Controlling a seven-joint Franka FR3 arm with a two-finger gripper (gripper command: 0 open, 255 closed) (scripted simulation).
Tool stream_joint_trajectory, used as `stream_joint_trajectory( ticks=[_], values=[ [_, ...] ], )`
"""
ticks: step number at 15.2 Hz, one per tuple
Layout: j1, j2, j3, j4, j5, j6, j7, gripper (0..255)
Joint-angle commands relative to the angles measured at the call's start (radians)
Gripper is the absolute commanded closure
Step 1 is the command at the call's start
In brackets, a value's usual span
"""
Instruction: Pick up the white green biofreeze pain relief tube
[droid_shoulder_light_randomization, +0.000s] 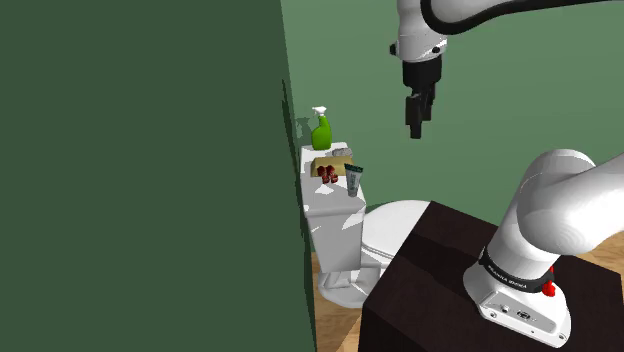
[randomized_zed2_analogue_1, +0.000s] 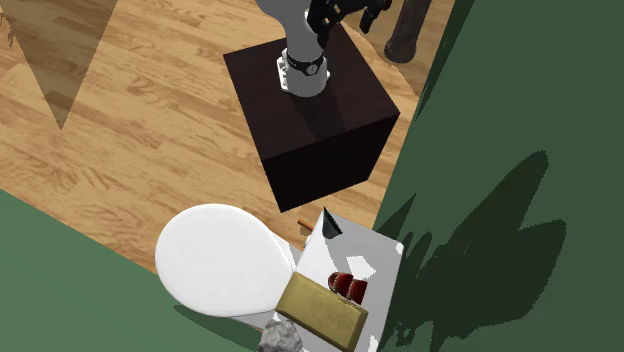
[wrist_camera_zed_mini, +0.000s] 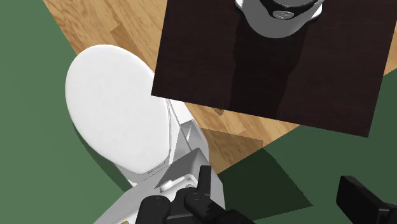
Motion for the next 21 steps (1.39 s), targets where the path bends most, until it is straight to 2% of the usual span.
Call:
stream_joint_trajectory(
  ticks=[1,11,21],
  values=[
    [0.000,0.000,0.000,0.000,0.000,0.000,0.000,0],
    [-0.030,0.346,-0.075,0.025,-0.029,0.288,-0.030,0],
    [-0.055,0.745,-0.132,0.185,-0.003,0.493,-0.079,0]
  ],
)
